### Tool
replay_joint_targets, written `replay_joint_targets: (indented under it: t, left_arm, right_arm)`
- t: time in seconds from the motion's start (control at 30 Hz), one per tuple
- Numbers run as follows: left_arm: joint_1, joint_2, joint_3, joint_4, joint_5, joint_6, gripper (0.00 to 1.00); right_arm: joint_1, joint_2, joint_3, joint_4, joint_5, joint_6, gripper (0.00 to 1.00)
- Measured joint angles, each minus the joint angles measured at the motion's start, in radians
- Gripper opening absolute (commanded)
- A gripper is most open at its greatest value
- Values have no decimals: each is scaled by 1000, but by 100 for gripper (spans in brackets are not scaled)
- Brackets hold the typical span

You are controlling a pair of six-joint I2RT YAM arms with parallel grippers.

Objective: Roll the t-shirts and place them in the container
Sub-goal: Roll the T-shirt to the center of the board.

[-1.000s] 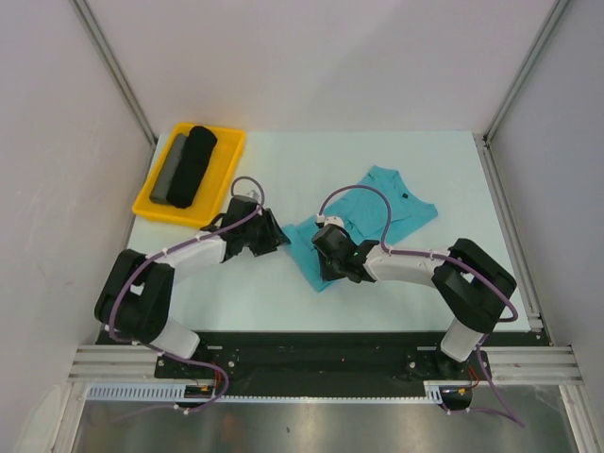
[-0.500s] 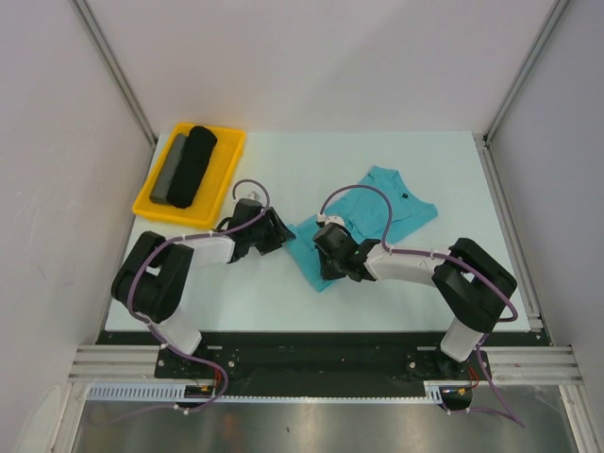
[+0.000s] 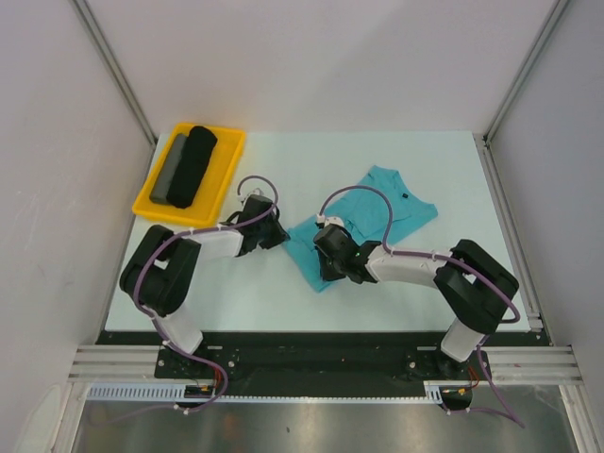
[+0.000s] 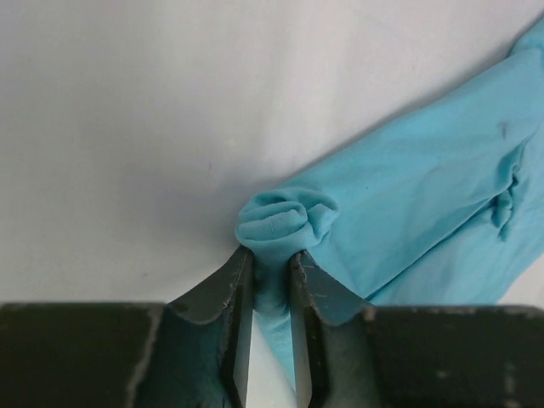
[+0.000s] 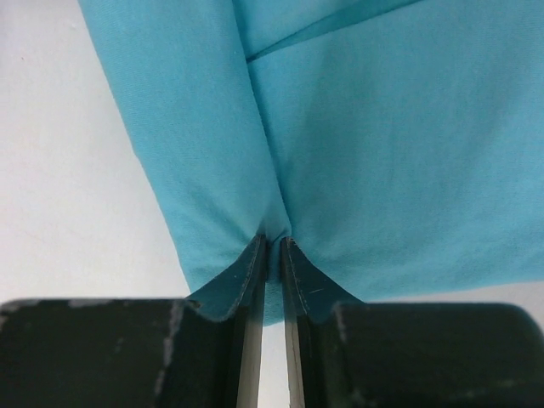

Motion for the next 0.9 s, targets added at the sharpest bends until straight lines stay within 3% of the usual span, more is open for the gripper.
replay_joint_targets:
  t: [0.13, 0.27, 0.5, 0.9]
  left_arm:
    - [-29, -6, 29, -83, -49, 15, 14]
    - [-44, -58, 30, -188, -80, 38, 11]
    - [-50, -110, 39, -334, -96, 83, 8]
    - [-54, -80, 111, -421, -95, 130, 7]
  right_arm:
    - [15, -21, -17, 8, 1, -5, 17]
    - [56, -62, -51, 10, 7, -11, 18]
    - [135, -124, -101, 9, 40, -16, 31]
    - [246, -241, -88, -21, 226, -113, 50]
